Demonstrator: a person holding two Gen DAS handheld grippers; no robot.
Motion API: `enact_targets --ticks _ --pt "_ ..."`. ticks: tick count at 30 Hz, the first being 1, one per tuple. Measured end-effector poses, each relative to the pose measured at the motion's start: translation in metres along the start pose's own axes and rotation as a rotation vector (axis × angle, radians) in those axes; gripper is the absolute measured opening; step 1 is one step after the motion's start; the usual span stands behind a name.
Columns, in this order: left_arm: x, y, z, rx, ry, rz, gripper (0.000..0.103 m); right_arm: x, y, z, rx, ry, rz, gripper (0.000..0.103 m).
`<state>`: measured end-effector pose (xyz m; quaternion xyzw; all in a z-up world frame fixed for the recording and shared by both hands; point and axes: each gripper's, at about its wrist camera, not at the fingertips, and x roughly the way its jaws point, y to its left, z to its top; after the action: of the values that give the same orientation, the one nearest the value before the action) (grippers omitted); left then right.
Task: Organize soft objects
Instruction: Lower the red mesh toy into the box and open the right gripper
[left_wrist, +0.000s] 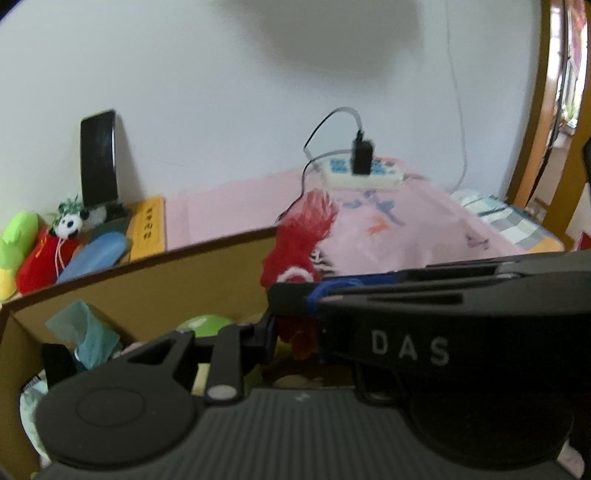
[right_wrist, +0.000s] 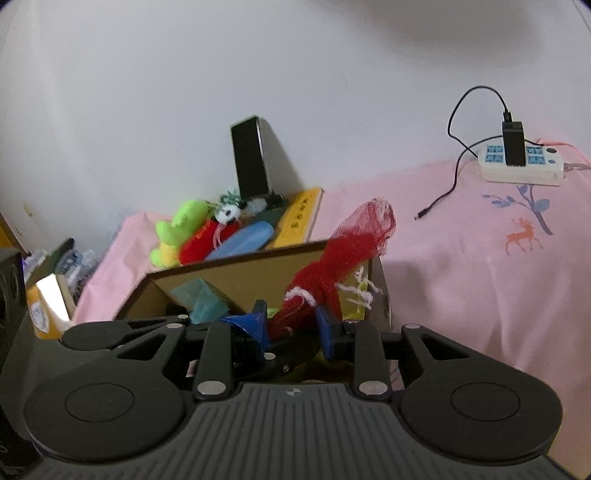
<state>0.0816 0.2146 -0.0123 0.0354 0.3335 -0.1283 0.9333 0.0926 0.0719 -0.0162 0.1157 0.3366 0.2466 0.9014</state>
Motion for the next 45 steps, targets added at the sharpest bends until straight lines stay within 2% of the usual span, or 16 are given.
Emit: enact_targets --ticks 3,5,7,13,22,32,45 --pt "0.012 0.008 -0.004 -0.020 0.040 0.006 0.018 0.006 0.001 -0.003 -0.009 0.008 -0.031 0.014" --pt "0.016 0.011 -0.005 -0.036 0.055 0.000 0.026 0.007 0.001 -0.004 -0.008 0.015 -0.046 0.014" --pt "0.014 0.012 -0.005 -0.043 0.049 -0.011 0.044 0.005 -0.001 -0.004 0.010 0.013 -0.043 0.014" --pt "-0.001 0.008 -0.006 -0.046 0.023 0.016 0.060 -0.012 -0.005 -0.006 0.062 -0.011 -0.038 0.014" --pt "-0.027 -0.004 -0.006 -0.069 0.060 0.060 0.061 -0.041 -0.008 -0.011 0.091 -0.034 -0.051 0.015" --pt "-0.051 -0.038 -0.012 -0.025 0.085 0.121 0.062 -0.070 -0.015 -0.025 0.105 -0.014 -0.082 0.017" --pt "-0.062 -0.082 -0.018 0.003 0.111 0.131 0.064 -0.102 -0.035 -0.043 0.115 0.007 -0.098 0.018"
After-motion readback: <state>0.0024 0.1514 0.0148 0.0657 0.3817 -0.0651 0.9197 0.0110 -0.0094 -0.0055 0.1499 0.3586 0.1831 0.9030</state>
